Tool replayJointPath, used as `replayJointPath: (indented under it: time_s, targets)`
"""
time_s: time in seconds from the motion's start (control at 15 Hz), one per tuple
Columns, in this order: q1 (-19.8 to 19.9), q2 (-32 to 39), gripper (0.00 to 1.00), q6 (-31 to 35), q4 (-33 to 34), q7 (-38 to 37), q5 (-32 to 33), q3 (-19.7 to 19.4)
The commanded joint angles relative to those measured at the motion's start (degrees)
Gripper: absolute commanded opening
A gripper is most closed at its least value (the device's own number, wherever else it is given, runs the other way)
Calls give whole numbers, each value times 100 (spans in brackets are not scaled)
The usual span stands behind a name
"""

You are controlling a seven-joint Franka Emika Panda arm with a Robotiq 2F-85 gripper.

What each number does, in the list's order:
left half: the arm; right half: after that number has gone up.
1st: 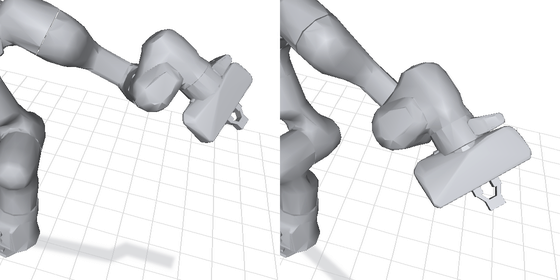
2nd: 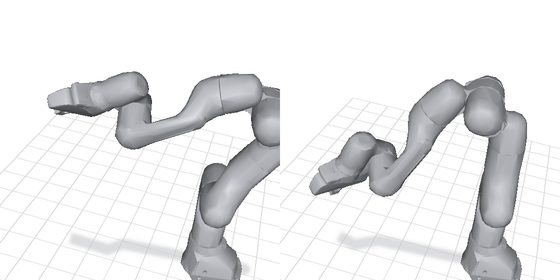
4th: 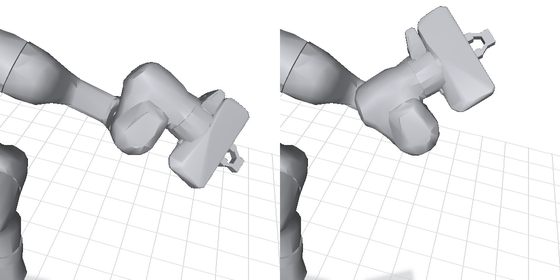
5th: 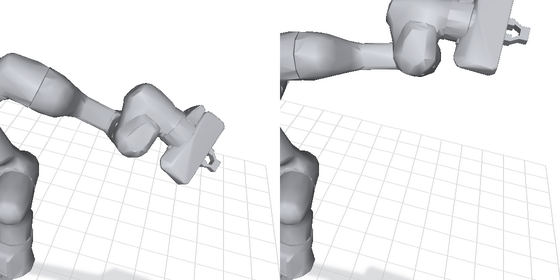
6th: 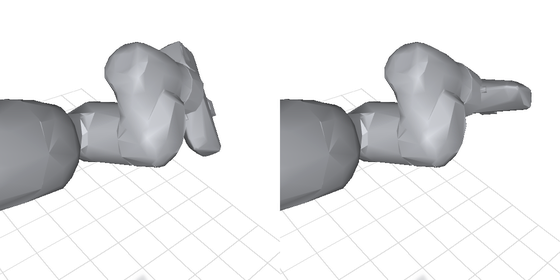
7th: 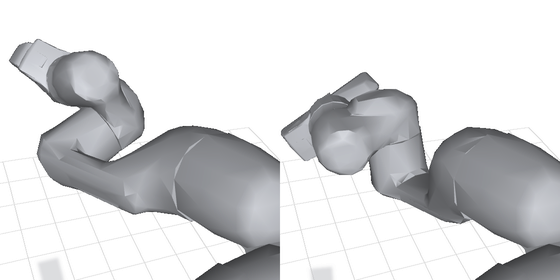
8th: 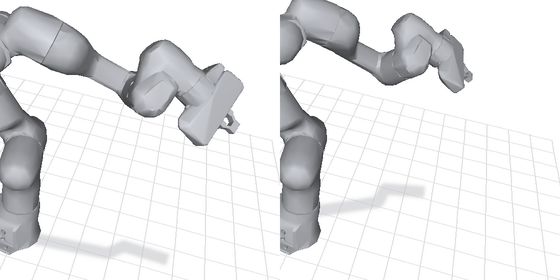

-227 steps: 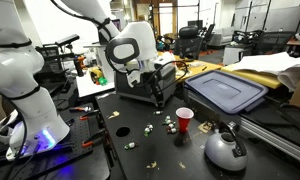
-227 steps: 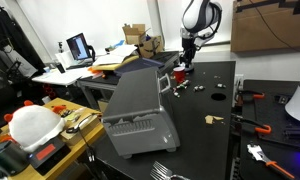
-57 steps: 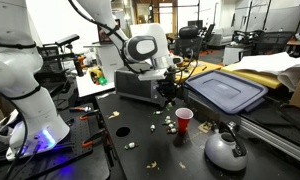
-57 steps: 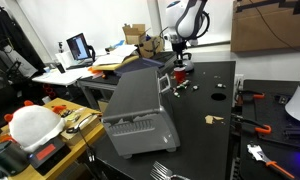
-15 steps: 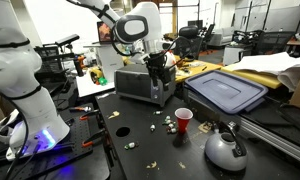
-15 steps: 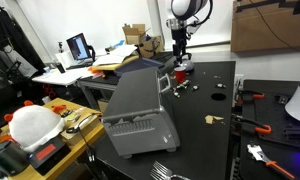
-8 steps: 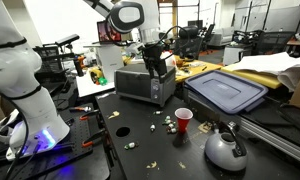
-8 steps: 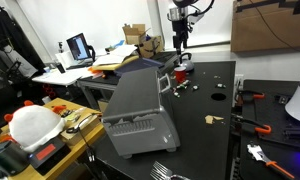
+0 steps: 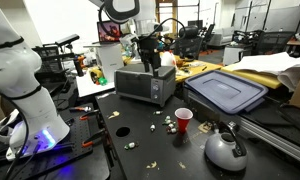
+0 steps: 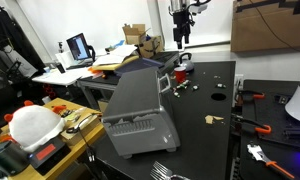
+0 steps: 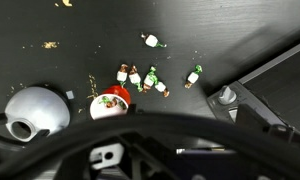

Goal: Put two sweets into the red cup

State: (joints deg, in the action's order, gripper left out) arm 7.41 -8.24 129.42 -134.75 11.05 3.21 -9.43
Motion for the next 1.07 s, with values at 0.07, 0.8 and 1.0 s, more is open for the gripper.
replayJointPath:
  time_s: [0.07,0.8,1.0]
  targets:
    - [-72,-281,100,-517,89,-16,-187,61]
    - [-159,-337,100,-767,286,-264,-239,209]
    - [-142,-246,100,-611,236,-80,-185,166]
